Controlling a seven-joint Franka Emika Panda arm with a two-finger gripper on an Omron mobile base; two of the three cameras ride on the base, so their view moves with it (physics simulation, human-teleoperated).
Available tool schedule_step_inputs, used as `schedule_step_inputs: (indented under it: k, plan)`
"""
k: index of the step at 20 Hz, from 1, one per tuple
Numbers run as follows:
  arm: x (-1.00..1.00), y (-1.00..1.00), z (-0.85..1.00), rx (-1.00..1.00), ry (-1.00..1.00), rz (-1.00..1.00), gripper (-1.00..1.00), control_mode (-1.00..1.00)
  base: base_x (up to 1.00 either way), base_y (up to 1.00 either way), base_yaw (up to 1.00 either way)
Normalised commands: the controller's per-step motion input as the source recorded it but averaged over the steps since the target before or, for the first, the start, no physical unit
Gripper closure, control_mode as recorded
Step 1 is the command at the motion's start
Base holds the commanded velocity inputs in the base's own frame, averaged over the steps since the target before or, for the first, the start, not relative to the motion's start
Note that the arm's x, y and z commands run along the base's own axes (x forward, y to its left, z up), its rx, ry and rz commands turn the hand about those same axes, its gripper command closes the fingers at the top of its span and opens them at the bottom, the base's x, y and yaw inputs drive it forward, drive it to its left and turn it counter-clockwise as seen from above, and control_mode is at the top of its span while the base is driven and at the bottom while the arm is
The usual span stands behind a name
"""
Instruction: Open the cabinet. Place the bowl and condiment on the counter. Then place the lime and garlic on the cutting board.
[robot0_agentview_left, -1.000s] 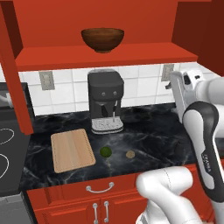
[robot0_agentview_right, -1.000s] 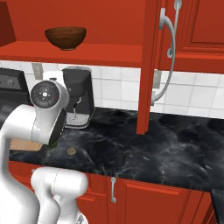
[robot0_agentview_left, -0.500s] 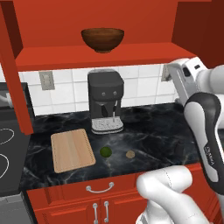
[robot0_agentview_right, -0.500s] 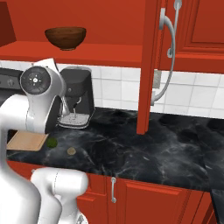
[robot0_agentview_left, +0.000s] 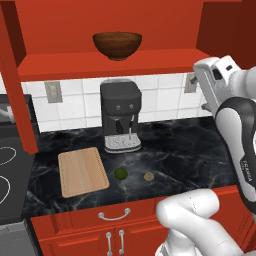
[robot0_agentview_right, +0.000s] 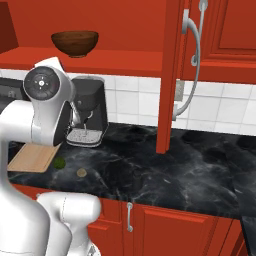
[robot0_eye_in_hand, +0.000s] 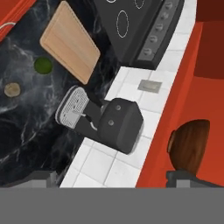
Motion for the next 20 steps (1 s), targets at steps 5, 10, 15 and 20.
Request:
schedule_step_inputs:
  k: [5, 10, 15, 20]
  plan:
    - [0.0, 0.0, 0.3, -0.01, -0.05, 0.04, -1.0, -1.0, 0.0, 0.0, 0.0]
    - [0.0, 0.0, 0.21, -0.03, -0.03, 0.04, -1.0, -1.0, 0.0, 0.0, 0.0]
    - [0.06, 0.0, 0.11, -0.07, 0.0, 0.04, -1.0, -1.0, 0.0, 0.0, 0.0]
    - [0.19, 0.0, 0.06, -0.09, -0.02, 0.04, -1.0, -1.0, 0.0, 0.0, 0.0]
